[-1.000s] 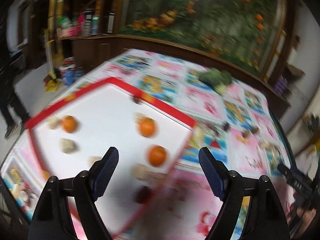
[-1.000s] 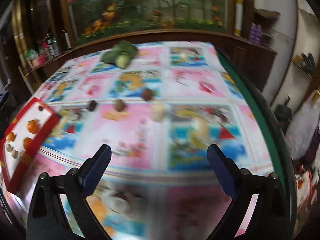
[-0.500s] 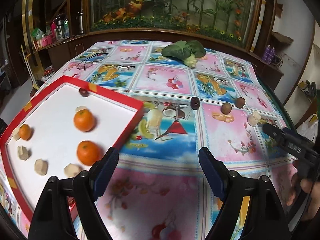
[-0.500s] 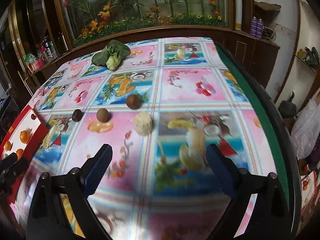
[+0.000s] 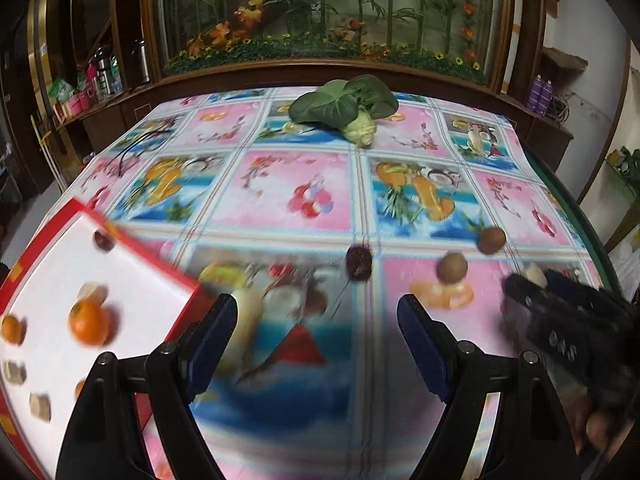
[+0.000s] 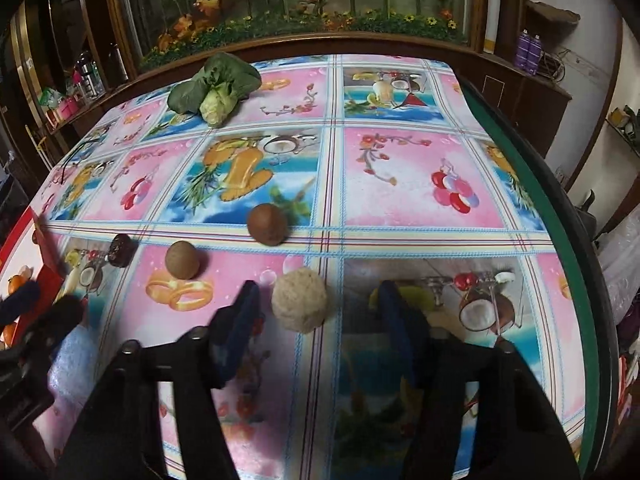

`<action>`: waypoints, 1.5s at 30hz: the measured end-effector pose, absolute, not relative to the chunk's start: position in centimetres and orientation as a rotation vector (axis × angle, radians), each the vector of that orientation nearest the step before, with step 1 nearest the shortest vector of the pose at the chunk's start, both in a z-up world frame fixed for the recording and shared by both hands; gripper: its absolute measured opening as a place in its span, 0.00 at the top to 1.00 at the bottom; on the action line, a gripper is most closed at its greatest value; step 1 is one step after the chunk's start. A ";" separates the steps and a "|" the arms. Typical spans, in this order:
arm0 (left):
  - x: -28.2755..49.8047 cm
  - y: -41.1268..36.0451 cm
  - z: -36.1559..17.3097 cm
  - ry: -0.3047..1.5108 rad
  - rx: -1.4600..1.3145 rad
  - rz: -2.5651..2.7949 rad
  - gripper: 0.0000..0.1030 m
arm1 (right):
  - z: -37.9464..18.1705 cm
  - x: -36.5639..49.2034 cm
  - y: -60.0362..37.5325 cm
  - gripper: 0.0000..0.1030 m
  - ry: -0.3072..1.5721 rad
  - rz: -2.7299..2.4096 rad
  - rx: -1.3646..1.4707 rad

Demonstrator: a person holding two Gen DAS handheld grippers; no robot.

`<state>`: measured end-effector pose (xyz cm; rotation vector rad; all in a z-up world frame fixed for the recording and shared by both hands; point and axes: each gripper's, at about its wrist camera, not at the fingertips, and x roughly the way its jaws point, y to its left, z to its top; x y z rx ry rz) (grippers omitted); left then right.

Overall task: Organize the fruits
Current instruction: 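Grasp a beige ball with the right gripper while the left gripper grasps a red date, then lift the beige ball and red date off the table with both grippers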

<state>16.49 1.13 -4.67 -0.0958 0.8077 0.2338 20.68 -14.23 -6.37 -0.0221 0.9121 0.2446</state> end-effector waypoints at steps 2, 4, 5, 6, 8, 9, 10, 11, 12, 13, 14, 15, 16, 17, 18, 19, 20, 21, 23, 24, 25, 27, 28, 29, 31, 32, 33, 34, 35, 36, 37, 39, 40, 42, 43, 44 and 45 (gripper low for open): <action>18.0 0.8 -5.0 0.812 -0.083 0.243 0.20 | -6.4 20.8 -14.4 0.51 0.912 0.241 -0.017; 19.2 0.4 -5.5 0.821 -0.069 0.254 0.20 | -6.4 20.9 -14.6 0.55 0.911 0.244 -0.010; 19.7 0.2 -5.8 0.830 -0.062 0.252 0.20 | -6.4 20.9 -14.7 0.60 0.910 0.242 -0.003; 20.0 0.1 -6.1 0.839 -0.058 0.251 0.20 | -6.4 20.9 -14.9 0.61 0.909 0.242 0.005; 20.8 0.0 -6.8 0.884 -0.057 0.239 0.21 | -6.4 21.0 -15.0 0.70 0.909 0.243 0.008; 20.8 0.2 -6.7 0.877 -0.076 0.238 0.26 | -6.4 21.1 -15.1 0.72 0.909 0.241 0.010; 20.8 0.3 -6.7 0.879 -0.094 0.227 0.32 | -6.4 21.1 -15.2 0.74 0.909 0.239 0.010; 20.8 0.4 -6.6 0.879 -0.099 0.221 0.34 | -6.4 21.1 -15.3 0.74 0.910 0.242 0.011; 20.7 0.2 -6.6 0.875 -0.092 0.208 0.39 | -6.4 21.1 -15.3 0.74 0.910 0.242 0.010; 20.4 -0.2 -6.5 0.868 -0.078 0.186 0.59 | -6.4 21.1 -15.3 0.74 0.910 0.242 0.008; 20.2 -0.6 -6.4 0.866 -0.062 0.173 0.85 | -6.4 21.1 -15.2 0.74 0.910 0.241 0.008; 19.7 -0.9 -6.3 0.873 -0.042 0.171 0.84 | -6.4 21.1 -15.3 0.74 0.910 0.242 0.008; 19.4 -0.9 -6.3 0.878 -0.047 0.164 0.84 | -6.4 21.1 -15.2 0.74 0.910 0.242 0.005; 18.9 -0.9 -6.2 0.883 -0.053 0.149 0.84 | -6.4 21.1 -15.2 0.74 0.910 0.241 0.004; 18.4 -0.7 -6.2 0.889 -0.057 0.136 0.84 | -6.4 21.1 -15.2 0.74 0.911 0.241 0.002; 18.0 -0.4 -6.1 0.893 -0.063 0.128 0.84 | -6.4 21.0 -15.1 0.74 0.910 0.238 -0.008; 17.6 -0.2 -6.1 0.897 -0.069 0.123 0.84 | -6.3 20.8 -15.1 0.74 0.909 0.233 -0.018; 17.2 0.0 -6.0 0.900 -0.077 0.117 0.84 | -6.3 20.6 -15.2 0.74 0.908 0.232 -0.023; 16.1 0.2 -5.9 0.893 -0.086 0.102 0.84 | -6.2 19.8 -15.5 0.74 0.910 0.237 -0.027; 15.2 0.2 -5.7 0.885 -0.090 0.088 0.84 | -6.1 19.2 -15.7 0.74 0.908 0.240 -0.032; 14.9 0.2 -5.7 0.883 -0.094 0.079 0.84 | -5.9 18.5 -15.9 0.74 0.899 0.240 -0.039; 13.6 0.0 -5.4 0.877 -0.105 0.054 0.85 | -5.2 16.9 -16.6 0.74 0.875 0.239 -0.044; 13.2 -0.1 -5.3 0.873 -0.104 0.045 0.85 | -4.7 16.0 -17.0 0.74 0.864 0.237 -0.042; 12.7 -0.3 -5.0 0.865 -0.101 0.036 0.84 | -4.3 15.1 -17.3 0.74 0.848 0.237 -0.041; 11.2 -0.4 -4.5 0.849 -0.104 0.019 0.84 | -3.3 13.0 -18.0 0.74 0.817 0.239 -0.037; 10.5 -0.5 -4.3 0.842 -0.106 0.011 0.84 | -2.9 12.2 -18.2 0.74 0.803 0.241 -0.036; 9.7 -0.4 -4.0 0.835 -0.111 0.005 0.85 | -2.6 11.3 -18.3 0.74 0.789 0.243 -0.035; 9.2 -0.4 -3.8 0.829 -0.116 0.001 0.85 | -2.2 10.2 -18.6 0.74 0.774 0.245 -0.030; 8.6 -0.4 -3.6 0.825 -0.119 -0.006 0.84 | -1.9 9.5 -18.7 0.74 0.764 0.245 -0.029; 8.1 -0.5 -3.5 0.822 -0.117 -0.012 0.84 | -1.8 8.8 -18.7 0.74 0.755 0.246 -0.031; 7.6 -0.5 -3.3 0.816 -0.112 -0.013 0.84 | -1.6 8.1 -18.6 0.74 0.749 0.246 -0.036; 6.8 -0.5 -3.2 0.816 -0.114 -0.015 0.84 | -1.5 6.9 -18.5 0.74 0.747 0.255 -0.035; 6.5 -0.4 -3.2 0.818 -0.115 -0.015 0.84 | -1.5 6.5 -18.4 0.74 0.746 0.257 -0.035; 5.9 -0.3 -3.2 0.821 -0.116 -0.007 0.84 | -1.5 5.8 -18.0 0.74 0.746 0.263 -0.041; 5.6 -0.2 -3.2 0.826 -0.118 -0.003 0.84 | -1.5 5.5 -17.8 0.74 0.747 0.268 -0.041; 5.4 -0.1 -3.3 0.830 -0.118 -0.003 0.84 | -1.4 5.2 -17.5 0.74 0.746 0.272 -0.041; 5.2 -0.1 -3.4 0.834 -0.114 0.002 0.84 | -1.4 5.0 -17.2 0.74 0.747 0.276 -0.045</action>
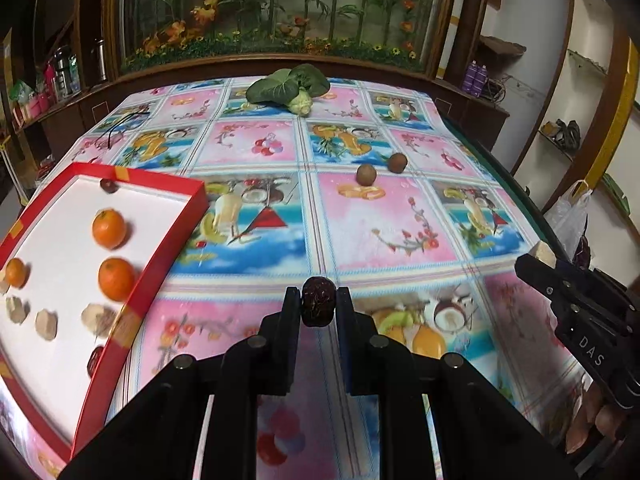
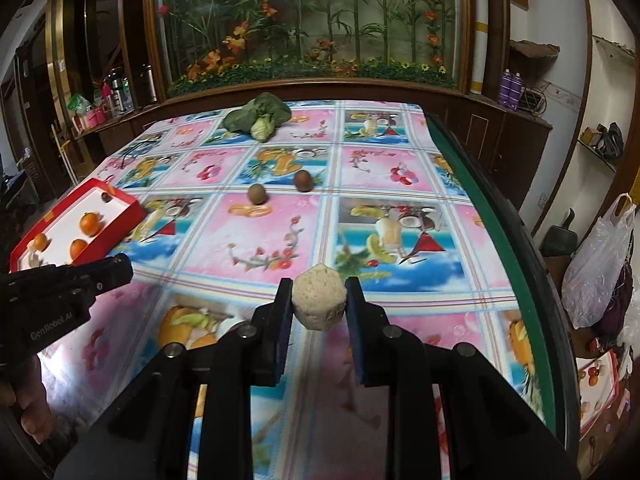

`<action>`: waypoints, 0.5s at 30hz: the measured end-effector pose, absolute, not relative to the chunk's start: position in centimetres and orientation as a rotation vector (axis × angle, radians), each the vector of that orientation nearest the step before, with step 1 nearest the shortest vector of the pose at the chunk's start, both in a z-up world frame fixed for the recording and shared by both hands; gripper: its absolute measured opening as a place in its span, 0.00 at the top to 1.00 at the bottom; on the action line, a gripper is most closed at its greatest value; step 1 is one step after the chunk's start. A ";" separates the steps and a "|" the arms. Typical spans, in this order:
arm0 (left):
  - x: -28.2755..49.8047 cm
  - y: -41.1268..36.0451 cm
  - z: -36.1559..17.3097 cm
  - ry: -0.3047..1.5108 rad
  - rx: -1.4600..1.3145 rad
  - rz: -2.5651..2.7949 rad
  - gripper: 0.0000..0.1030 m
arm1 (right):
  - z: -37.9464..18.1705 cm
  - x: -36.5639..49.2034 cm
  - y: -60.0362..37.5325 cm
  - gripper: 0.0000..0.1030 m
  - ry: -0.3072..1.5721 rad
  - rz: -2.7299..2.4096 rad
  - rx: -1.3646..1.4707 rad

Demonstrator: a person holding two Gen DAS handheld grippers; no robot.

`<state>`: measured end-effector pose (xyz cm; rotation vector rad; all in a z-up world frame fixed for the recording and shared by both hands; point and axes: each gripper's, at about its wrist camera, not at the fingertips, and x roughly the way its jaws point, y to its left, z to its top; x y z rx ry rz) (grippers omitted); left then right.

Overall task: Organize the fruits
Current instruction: 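Lift the beige ball and red date off the table with both grippers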

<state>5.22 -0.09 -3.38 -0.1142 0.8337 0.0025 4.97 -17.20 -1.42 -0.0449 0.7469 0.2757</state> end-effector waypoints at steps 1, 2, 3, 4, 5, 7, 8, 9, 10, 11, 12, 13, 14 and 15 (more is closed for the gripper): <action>5.0 0.0 -3.4 0.835 -0.115 0.007 0.84 | -1.5 4.8 -16.9 0.74 0.750 0.282 -0.048; 4.7 0.1 -3.5 0.838 -0.119 0.008 0.84 | -1.5 4.6 -16.6 0.74 0.753 0.288 -0.050; 4.5 0.2 -3.5 0.841 -0.121 0.009 0.84 | -1.6 4.4 -16.3 0.74 0.756 0.295 -0.055; 4.2 0.3 -3.5 0.840 -0.121 0.012 0.84 | -1.6 4.2 -16.1 0.74 0.756 0.299 -0.058; 4.0 0.4 -3.5 0.843 -0.124 0.011 0.84 | -1.7 4.0 -15.8 0.74 0.758 0.307 -0.059; 3.6 0.5 -3.6 0.847 -0.129 0.007 0.84 | -1.7 3.5 -15.5 0.74 0.759 0.314 -0.059; 3.4 0.6 -3.6 0.846 -0.131 0.006 0.84 | -1.7 3.3 -15.3 0.74 0.759 0.317 -0.060; 3.3 0.6 -3.7 0.847 -0.133 0.006 0.84 | -1.7 3.1 -15.1 0.74 0.760 0.320 -0.060; 3.1 0.7 -3.7 0.846 -0.135 0.007 0.84 | -1.7 3.0 -14.9 0.74 0.762 0.324 -0.061; 3.0 0.8 -3.8 0.847 -0.138 0.008 0.84 | -1.8 2.8 -14.8 0.74 0.763 0.326 -0.065; 2.9 0.9 -3.8 0.848 -0.141 0.010 0.84 | -1.9 2.7 -14.6 0.74 0.766 0.328 -0.068; 2.8 1.1 -3.9 0.852 -0.145 0.012 0.84 | -1.9 2.6 -14.5 0.74 0.769 0.331 -0.069; 2.7 1.2 -4.0 0.854 -0.148 0.014 0.84 | -2.0 2.5 -14.3 0.74 0.771 0.333 -0.069; 2.6 1.4 -4.0 0.854 -0.151 0.018 0.84 | -2.0 2.4 -14.2 0.74 0.771 0.336 -0.070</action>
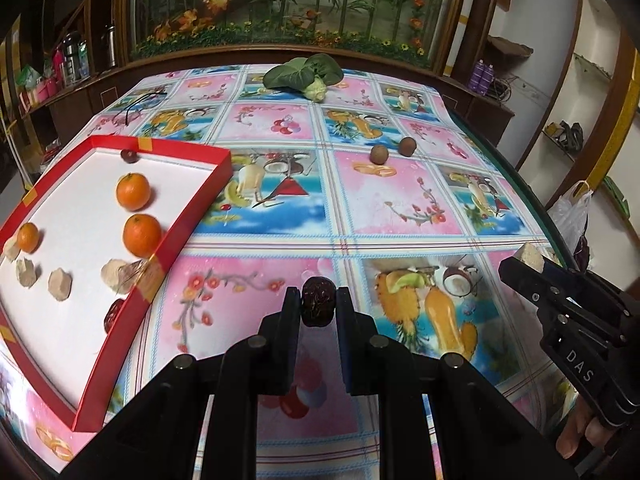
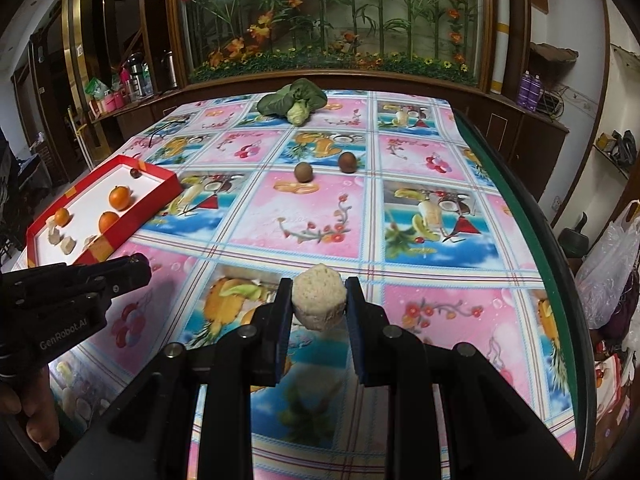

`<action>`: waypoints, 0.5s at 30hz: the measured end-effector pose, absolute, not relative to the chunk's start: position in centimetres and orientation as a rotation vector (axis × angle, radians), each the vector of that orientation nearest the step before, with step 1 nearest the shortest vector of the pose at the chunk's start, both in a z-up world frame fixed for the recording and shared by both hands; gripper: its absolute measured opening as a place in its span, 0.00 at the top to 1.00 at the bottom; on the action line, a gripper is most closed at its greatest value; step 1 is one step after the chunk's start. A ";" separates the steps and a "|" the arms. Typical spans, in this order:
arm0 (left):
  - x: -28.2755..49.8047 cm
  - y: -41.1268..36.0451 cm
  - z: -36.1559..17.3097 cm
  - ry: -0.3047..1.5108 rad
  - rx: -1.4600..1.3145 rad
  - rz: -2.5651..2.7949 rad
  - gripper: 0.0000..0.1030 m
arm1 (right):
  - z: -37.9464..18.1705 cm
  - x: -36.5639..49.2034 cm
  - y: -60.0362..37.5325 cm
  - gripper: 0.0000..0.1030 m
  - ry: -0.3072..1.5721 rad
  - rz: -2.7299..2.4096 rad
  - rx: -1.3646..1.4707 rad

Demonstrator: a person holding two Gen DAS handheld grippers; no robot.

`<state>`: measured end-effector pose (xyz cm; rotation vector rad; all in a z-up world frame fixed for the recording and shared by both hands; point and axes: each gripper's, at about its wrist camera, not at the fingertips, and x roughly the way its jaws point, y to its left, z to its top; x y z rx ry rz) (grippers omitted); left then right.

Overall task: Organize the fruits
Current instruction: 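Lift the beige ball and red date off the table with both grippers, then carry the beige ball and red date over the tray and open both grippers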

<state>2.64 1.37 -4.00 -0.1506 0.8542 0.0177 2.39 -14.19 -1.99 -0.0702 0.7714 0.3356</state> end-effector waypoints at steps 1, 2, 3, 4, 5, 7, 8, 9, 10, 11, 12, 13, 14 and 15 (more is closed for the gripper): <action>2.5 1.6 -4.0 0.855 -0.156 0.019 0.84 | -2.0 2.3 -14.0 0.74 0.772 0.339 -0.073; 2.4 1.8 -4.0 0.854 -0.161 0.021 0.84 | -2.0 2.2 -13.8 0.74 0.773 0.344 -0.076; 2.2 2.0 -3.9 0.851 -0.163 0.026 0.84 | -2.0 2.1 -13.5 0.74 0.771 0.350 -0.080; 1.9 2.4 -3.8 0.845 -0.168 0.031 0.84 | -1.9 2.0 -13.2 0.74 0.770 0.356 -0.083; 1.8 2.6 -3.7 0.843 -0.171 0.033 0.84 | -1.9 2.0 -13.0 0.74 0.768 0.361 -0.085; 1.6 3.1 -3.5 0.837 -0.177 0.044 0.85 | -1.7 1.9 -12.4 0.73 0.763 0.374 -0.088; 1.5 3.3 -3.4 0.833 -0.179 0.048 0.85 | -1.7 1.8 -12.1 0.73 0.760 0.379 -0.088; 1.3 3.7 -3.3 0.831 -0.186 0.053 0.85 | -1.6 1.8 -11.9 0.73 0.757 0.384 -0.088; 1.2 3.9 -3.3 0.830 -0.191 0.056 0.85 | -1.6 1.8 -11.6 0.73 0.755 0.390 -0.088; 1.1 4.2 -3.2 0.826 -0.196 0.062 0.85 | -1.5 1.9 -11.4 0.73 0.754 0.396 -0.087; 1.0 4.3 -3.1 0.823 -0.198 0.065 0.85 | -1.5 1.9 -11.1 0.73 0.753 0.405 -0.086; 0.9 4.6 -2.9 0.819 -0.204 0.070 0.85 | -1.4 1.9 -10.8 0.73 0.752 0.412 -0.087; 0.7 5.0 -2.8 0.815 -0.211 0.074 0.85 | -1.3 1.9 -10.5 0.73 0.751 0.417 -0.088; 0.6 5.3 -2.7 0.812 -0.215 0.080 0.85 | -1.2 1.9 -10.3 0.73 0.750 0.424 -0.090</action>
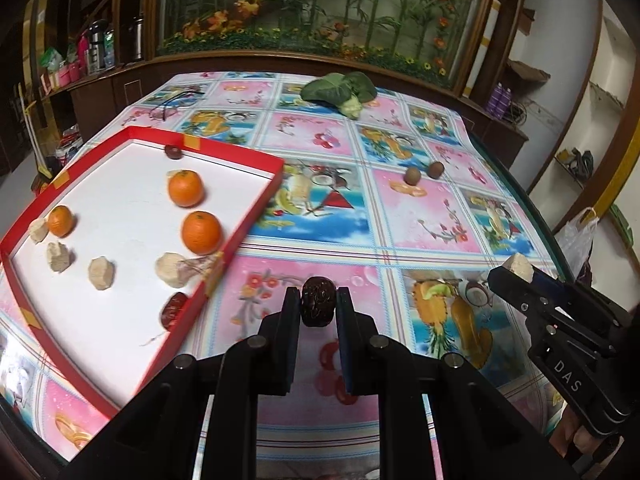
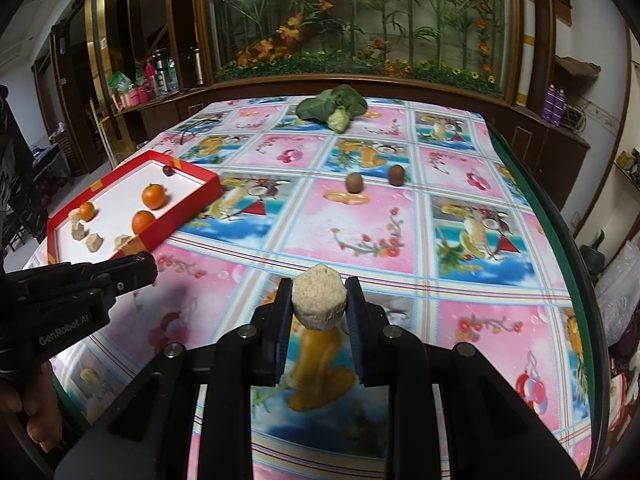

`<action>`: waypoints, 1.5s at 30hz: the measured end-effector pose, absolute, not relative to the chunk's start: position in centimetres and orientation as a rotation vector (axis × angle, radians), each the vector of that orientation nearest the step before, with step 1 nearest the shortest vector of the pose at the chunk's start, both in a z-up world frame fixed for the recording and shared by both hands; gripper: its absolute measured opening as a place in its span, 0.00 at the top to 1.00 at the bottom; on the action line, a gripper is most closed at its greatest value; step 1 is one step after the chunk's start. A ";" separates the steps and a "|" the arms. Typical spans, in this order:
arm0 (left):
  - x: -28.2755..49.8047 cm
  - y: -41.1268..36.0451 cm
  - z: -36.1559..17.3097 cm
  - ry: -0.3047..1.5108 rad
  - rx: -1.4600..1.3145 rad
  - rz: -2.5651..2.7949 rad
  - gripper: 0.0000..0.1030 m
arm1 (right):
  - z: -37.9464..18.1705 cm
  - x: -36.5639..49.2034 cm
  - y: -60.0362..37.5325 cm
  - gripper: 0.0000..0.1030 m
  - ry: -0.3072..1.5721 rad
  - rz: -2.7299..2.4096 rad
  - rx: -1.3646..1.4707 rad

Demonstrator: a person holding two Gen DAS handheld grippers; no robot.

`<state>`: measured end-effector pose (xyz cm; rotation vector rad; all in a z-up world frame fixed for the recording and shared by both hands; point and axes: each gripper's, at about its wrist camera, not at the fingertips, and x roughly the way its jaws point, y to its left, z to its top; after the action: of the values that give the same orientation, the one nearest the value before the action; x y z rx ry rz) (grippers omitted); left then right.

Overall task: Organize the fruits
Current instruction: 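Carry the beige ball and red date over the tray and open both grippers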

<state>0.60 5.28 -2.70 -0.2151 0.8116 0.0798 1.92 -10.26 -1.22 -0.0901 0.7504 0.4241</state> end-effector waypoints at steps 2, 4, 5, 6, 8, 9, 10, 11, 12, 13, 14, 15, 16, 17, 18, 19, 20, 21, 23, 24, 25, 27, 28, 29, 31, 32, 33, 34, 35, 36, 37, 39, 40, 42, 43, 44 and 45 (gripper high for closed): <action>0.3 6.2 -2.4 0.800 -0.224 0.103 0.85 | -1.0 2.0 -9.6 0.73 0.747 0.440 -0.098; 0.1 7.5 -2.3 0.792 -0.239 0.131 0.85 | -0.7 2.1 -9.0 0.73 0.744 0.459 -0.099; 0.0 8.4 -2.2 0.787 -0.246 0.152 0.85 | -0.6 2.2 -8.6 0.73 0.745 0.471 -0.096; -0.1 9.1 -2.2 0.785 -0.253 0.169 0.85 | -0.5 2.4 -8.3 0.73 0.747 0.483 -0.094; -0.2 10.5 -2.0 0.781 -0.260 0.200 0.85 | -0.2 2.6 -7.2 0.73 0.742 0.509 -0.100; -0.2 11.6 -1.8 0.777 -0.264 0.224 0.85 | -0.2 2.6 -6.6 0.73 0.741 0.523 -0.104; -0.1 12.3 -1.7 0.776 -0.267 0.239 0.85 | -0.1 2.7 -5.9 0.73 0.741 0.540 -0.109; 0.1 13.1 -1.5 0.774 -0.268 0.255 0.85 | 0.0 2.8 -5.0 0.73 0.742 0.562 -0.113; 0.3 14.0 -1.3 0.772 -0.265 0.276 0.85 | 0.0 2.8 -4.1 0.73 0.743 0.583 -0.118; 0.6 14.9 -1.0 0.765 -0.263 0.301 0.85 | 0.1 2.8 -3.4 0.73 0.743 0.598 -0.121; 1.0 15.7 -0.8 0.762 -0.260 0.319 0.85 | 0.2 2.8 -2.4 0.73 0.744 0.622 -0.121; 1.5 16.8 -0.7 0.764 -0.258 0.343 0.85 | 0.2 2.8 -1.8 0.73 0.746 0.635 -0.121; 1.9 17.5 -0.6 0.765 -0.260 0.360 0.85 | 0.3 2.8 -0.7 0.73 0.746 0.659 -0.122; 2.3 18.2 -0.6 0.767 -0.262 0.379 0.85 | 0.4 2.8 -0.1 0.73 0.746 0.675 -0.124; 2.8 19.0 -0.7 0.774 -0.262 0.392 0.85 | 0.4 2.9 0.7 0.73 0.748 0.692 -0.126; 3.4 19.7 -0.9 0.786 -0.261 0.404 0.85 | 0.4 3.0 1.6 0.73 0.752 0.710 -0.127; 3.8 20.3 -1.1 0.793 -0.260 0.420 0.85 | 0.4 3.1 2.5 0.73 0.757 0.729 -0.129; 4.3 20.9 -1.4 0.802 -0.260 0.435 0.85 | 0.5 3.3 3.3 0.73 0.758 0.743 -0.133; 5.0 21.8 -1.9 0.816 -0.257 0.454 0.85 | 0.4 3.7 5.1 0.73 0.765 0.771 -0.139; 5.1 22.1 -2.1 0.823 -0.260 0.459 0.85 | 0.4 3.8 5.8 0.73 0.768 0.780 -0.142; 5.4 22.5 -2.3 0.831 -0.267 0.461 0.85 | 0.3 3.9 6.5 0.73 0.771 0.788 -0.148; 5.8 23.0 -2.6 0.842 -0.262 0.470 0.85 | 0.1 4.3 7.8 0.73 0.780 0.800 -0.153; 6.1 23.2 -2.7 0.846 -0.263 0.470 0.85 | 0.0 4.5 8.5 0.73 0.784 0.804 -0.155; 6.3 23.4 -2.8 0.851 -0.264 0.473 0.85 | -0.1 4.7 9.1 0.73 0.790 0.809 -0.158; 6.5 23.8 -2.8 0.853 -0.269 0.476 0.85 | -0.4 4.9 10.1 0.73 0.797 0.819 -0.167; 6.7 24.0 -2.8 0.853 -0.268 0.477 0.85 | -0.4 5.0 10.3 0.73 0.800 0.823 -0.169; 6.8 24.2 -2.8 0.853 -0.268 0.480 0.85 | -0.5 5.0 10.6 0.73 0.803 0.825 -0.172; 6.8 24.3 -2.8 0.853 -0.267 0.484 0.85 | -0.6 5.1 11.0 0.73 0.805 0.828 -0.177; 6.9 24.5 -2.8 0.854 -0.267 0.486 0.85 | -0.6 5.1 11.2 0.73 0.807 0.830 -0.180; 7.1 24.8 -2.9 0.857 -0.270 0.490 0.85 | -0.7 5.2 11.5 0.73 0.809 0.831 -0.182; 7.2 25.0 -2.9 0.857 -0.273 0.493 0.85 | -0.8 5.3 11.6 0.73 0.811 0.831 -0.184; 7.5 25.4 -3.1 0.862 -0.277 0.504 0.85 | -0.9 5.4 11.9 0.73 0.813 0.832 -0.192; 7.7 25.6 -3.2 0.867 -0.282 0.505 0.85 | -1.0 5.5 12.1 0.73 0.817 0.833 -0.195; 7.9 25.8 -3.4 0.875 -0.281 0.508 0.85 | -1.2 5.6 12.4 0.73 0.821 0.834 -0.199; 8.0 25.8 -3.5 0.879 -0.280 0.511 0.85 | -1.3 5.6 12.5 0.73 0.824 0.835 -0.203; 8.0 25.9 -3.5 0.882 -0.283 0.514 0.84 | -1.4 5.6 12.7 0.73 0.829 0.836 -0.205; 8.0 26.0 -3.5 0.883 -0.288 0.516 0.84 | -1.5 5.7 12.8 0.73 0.831 0.837 -0.208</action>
<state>7.97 26.02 -3.51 -0.2880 0.8828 0.5162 5.68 12.85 -1.49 -0.2081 0.8314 0.8374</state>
